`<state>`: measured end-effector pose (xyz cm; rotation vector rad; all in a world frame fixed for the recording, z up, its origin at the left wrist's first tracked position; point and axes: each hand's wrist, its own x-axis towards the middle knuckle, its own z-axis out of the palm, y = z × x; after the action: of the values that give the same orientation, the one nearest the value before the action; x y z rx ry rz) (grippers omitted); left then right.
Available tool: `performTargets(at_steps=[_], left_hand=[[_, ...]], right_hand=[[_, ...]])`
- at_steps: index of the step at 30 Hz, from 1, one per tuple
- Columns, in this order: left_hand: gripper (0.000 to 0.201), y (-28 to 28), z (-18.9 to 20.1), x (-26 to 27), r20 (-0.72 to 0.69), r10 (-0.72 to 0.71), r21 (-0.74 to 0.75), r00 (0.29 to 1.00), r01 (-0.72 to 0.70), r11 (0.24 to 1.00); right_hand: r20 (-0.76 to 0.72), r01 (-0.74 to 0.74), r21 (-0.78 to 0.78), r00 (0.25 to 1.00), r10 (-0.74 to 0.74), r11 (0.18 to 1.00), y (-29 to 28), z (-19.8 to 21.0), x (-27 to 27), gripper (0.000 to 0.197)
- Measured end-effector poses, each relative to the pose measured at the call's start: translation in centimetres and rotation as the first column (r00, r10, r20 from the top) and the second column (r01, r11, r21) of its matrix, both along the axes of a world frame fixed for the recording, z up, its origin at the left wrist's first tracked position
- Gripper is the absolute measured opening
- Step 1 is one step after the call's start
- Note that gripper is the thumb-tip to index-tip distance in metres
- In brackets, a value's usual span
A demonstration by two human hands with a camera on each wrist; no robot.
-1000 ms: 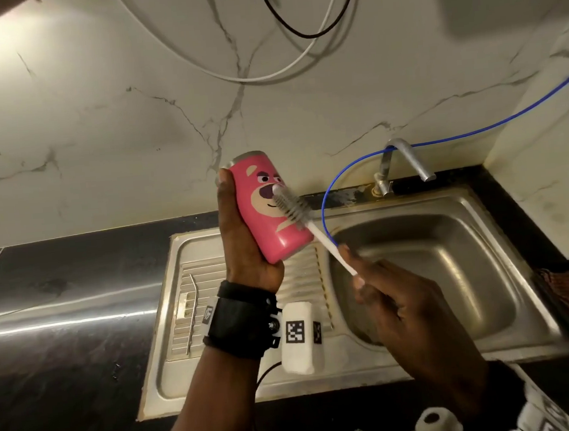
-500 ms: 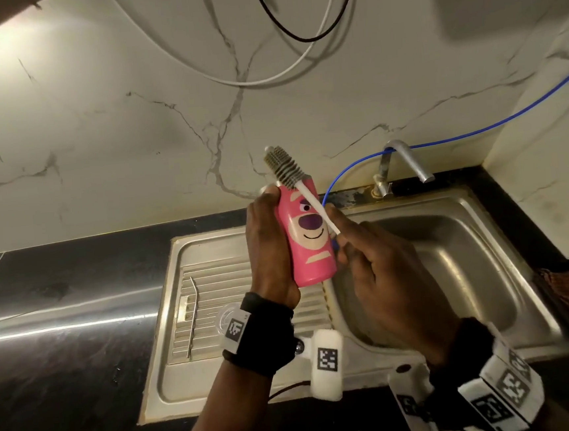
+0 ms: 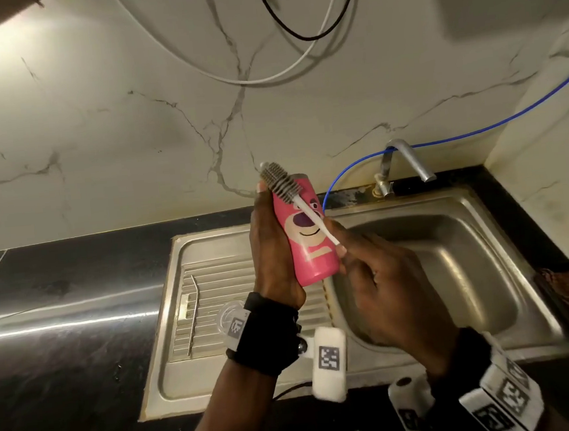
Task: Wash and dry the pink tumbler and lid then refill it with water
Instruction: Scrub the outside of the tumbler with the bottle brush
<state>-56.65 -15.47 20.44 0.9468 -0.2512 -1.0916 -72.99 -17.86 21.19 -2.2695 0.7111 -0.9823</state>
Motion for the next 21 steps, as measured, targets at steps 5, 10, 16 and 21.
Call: performTargets(at_steps=[5,10,16,21], left_hand=[[0.097,0.1,0.8,2.3,0.042,0.035,-0.044,0.998,-0.033,0.998],[0.087,0.7,1.4,1.4,0.008,0.026,-0.062,1.000,-0.026,0.998],[0.085,0.6,2.0,0.2,0.022,0.007,-0.090,1.000,-0.005,0.996],[0.070,1.3,2.2,1.9,-0.011,0.031,-0.095,0.999,-0.032,0.995]], right_hand=[[0.027,-0.063,0.061,0.998,0.062,0.996,1.7,-0.5,-1.6,0.048],[0.036,-0.025,-0.002,0.999,0.025,1.000,1.5,-0.6,-1.9,0.049],[0.057,0.007,0.017,0.998,-0.008,1.000,0.1,0.1,-0.6,0.048],[0.082,-0.078,0.163,0.995,0.065,0.983,2.3,-1.1,-3.0,0.054]])
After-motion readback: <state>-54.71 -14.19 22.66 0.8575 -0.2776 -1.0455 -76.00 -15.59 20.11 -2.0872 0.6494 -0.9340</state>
